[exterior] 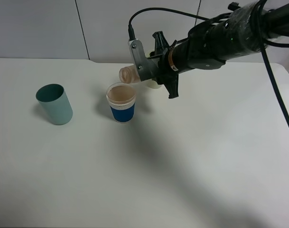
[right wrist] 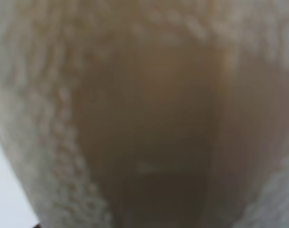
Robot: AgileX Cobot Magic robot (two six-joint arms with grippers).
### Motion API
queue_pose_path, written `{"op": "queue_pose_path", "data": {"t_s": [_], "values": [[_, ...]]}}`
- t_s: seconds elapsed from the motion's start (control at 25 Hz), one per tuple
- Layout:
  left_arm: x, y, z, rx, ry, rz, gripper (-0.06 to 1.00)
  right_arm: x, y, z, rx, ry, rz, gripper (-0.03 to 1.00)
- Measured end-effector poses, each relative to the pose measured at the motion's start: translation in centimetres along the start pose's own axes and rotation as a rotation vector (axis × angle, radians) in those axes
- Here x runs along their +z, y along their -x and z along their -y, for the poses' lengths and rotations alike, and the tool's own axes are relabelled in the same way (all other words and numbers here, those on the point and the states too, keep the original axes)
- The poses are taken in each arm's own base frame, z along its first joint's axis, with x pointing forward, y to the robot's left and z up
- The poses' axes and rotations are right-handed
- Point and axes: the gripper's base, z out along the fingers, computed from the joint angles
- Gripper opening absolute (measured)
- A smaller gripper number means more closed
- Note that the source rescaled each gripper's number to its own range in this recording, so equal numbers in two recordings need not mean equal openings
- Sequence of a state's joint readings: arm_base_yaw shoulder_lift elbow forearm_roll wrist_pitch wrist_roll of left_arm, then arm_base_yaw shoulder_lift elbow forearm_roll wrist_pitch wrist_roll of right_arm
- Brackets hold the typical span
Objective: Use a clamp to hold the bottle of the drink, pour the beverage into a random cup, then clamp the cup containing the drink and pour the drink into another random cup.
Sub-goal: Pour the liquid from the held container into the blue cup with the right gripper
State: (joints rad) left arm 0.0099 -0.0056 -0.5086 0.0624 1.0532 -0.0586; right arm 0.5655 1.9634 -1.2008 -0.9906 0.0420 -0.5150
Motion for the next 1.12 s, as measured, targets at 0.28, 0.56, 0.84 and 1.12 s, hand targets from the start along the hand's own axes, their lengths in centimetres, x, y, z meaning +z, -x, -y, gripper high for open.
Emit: {"op": "queue_pose_path", "data": {"t_s": [0.28,0.56,0.84,1.12], "values": [[0.0,0.0,0.0,0.0,0.0,0.0,1.0,-0.1,-0.3,0.0,-0.064,0.009,-0.03,0.01],[0.0,0.0,0.0,0.0,0.0,0.0,1.0,-0.1,-0.1,0.0,-0.09,0.011,-0.032,0.01],[0.0,0.0,0.0,0.0,0.0,0.0,1.0,-0.2,0.5,0.4,-0.106,-0.002,-0.027,0.01],[0.0,0.0,0.0,0.0,0.0,0.0,1.0,-0.3,0.9,1.3,-0.111,-0.02,-0.039,0.01]]}}
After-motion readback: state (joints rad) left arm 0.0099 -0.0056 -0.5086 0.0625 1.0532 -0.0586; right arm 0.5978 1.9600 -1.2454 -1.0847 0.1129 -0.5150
